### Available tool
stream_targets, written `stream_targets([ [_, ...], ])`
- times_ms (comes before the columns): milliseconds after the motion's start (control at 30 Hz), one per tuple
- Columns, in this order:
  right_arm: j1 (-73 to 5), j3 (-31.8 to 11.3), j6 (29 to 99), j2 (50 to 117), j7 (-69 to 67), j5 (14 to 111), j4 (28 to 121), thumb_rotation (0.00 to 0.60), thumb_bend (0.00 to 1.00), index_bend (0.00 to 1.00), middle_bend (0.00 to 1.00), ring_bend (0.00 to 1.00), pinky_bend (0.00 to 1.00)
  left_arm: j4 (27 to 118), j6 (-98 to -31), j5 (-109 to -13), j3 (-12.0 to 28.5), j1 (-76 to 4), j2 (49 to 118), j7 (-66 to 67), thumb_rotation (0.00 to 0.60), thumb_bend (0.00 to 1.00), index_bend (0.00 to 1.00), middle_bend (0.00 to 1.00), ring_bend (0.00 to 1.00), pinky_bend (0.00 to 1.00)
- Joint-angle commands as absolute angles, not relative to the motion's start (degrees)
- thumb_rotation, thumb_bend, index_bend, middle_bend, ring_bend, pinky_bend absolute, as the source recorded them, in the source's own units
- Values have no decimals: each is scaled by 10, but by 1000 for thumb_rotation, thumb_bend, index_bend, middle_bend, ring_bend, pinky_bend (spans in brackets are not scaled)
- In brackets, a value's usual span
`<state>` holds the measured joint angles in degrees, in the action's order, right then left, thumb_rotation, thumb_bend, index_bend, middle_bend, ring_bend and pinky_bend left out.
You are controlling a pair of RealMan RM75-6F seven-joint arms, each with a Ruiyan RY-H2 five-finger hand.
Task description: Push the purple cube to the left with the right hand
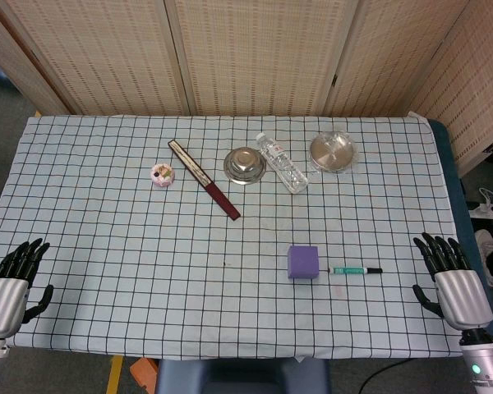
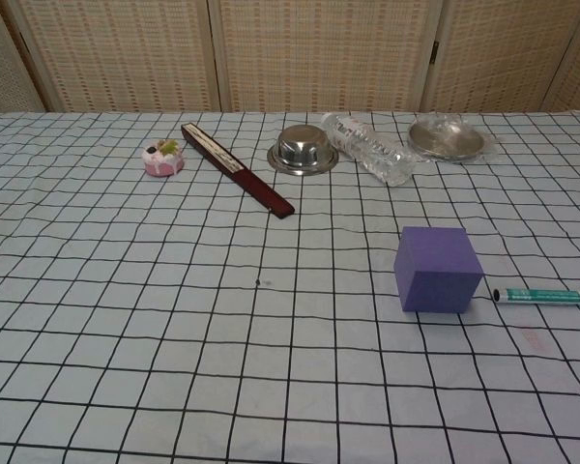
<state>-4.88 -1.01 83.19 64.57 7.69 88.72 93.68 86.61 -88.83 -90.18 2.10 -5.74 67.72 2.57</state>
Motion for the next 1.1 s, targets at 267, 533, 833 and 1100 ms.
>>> stream_targets([
  [267,-63,-4,799,662,112,884,939,600,245,0,57,0,17,869,-895,-910,20,-56,674,12,600,446,0,0,0,131],
  [533,-123,-21,688,695,201,828,938,600,245,162,189,22,98,871,-886,-912,16,-59,666,-7,600,447,0,0,0,138],
  [833,-171,-42,629,784,260,767,876,600,246,329,330,116,189,867,-883,-906,18,-60,660,-32,600,446,0,0,0,131],
  [1100,-190,-45,615,841,258,748,826,600,247,377,352,145,216,866,-881,-904,18,-60,655,-44,600,446,0,0,0,125],
])
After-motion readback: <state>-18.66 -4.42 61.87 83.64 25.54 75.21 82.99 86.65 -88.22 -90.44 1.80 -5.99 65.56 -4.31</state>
